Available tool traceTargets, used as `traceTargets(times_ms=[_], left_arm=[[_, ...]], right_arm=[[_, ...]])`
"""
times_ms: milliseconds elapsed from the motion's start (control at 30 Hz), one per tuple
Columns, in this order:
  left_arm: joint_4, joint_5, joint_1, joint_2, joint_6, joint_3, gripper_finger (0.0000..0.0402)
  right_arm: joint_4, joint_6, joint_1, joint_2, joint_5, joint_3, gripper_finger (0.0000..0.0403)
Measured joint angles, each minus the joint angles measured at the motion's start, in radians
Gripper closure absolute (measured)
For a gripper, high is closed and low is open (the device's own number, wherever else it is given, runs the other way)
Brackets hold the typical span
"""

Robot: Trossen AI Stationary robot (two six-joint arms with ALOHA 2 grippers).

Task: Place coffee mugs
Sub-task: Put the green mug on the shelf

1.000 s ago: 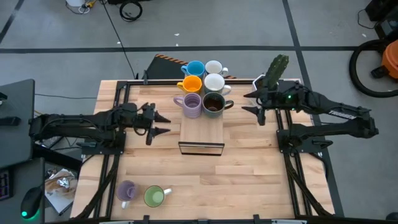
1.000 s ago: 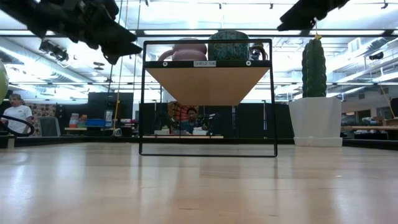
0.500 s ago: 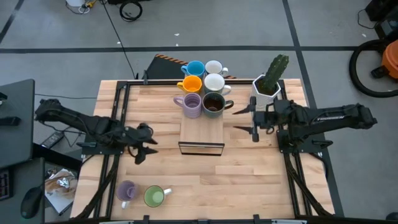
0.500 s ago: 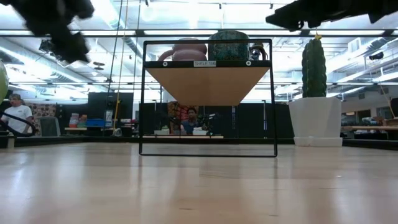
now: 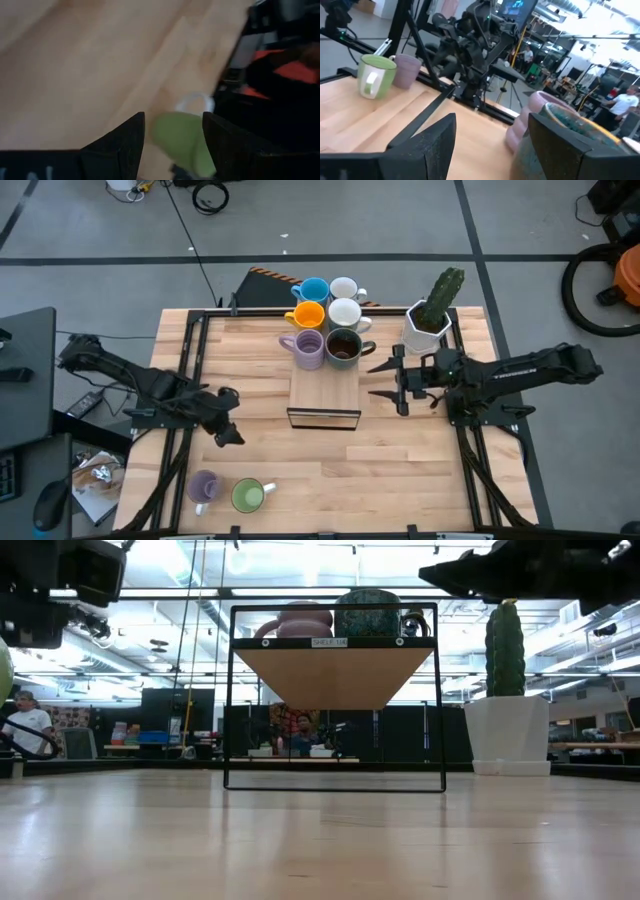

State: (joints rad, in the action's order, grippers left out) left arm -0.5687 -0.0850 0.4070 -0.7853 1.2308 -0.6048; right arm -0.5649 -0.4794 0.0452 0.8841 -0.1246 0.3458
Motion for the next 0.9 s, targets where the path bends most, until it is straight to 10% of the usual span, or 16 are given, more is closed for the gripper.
traceTargets(times_ms=[600,900], left_arm=[[0.331,0.043,0.137,-0.204,0.204,-0.008,0.0230],[0.048,0.029,0.133,-0.434,0.040,-0.309,0.0230]], right_arm=[[-0.296,-0.061,0.104,0.143,-0.084,0.000,0.0149],[-0.356,-0.055,0.130,0.198,-0.095,0.000,0.0149]])
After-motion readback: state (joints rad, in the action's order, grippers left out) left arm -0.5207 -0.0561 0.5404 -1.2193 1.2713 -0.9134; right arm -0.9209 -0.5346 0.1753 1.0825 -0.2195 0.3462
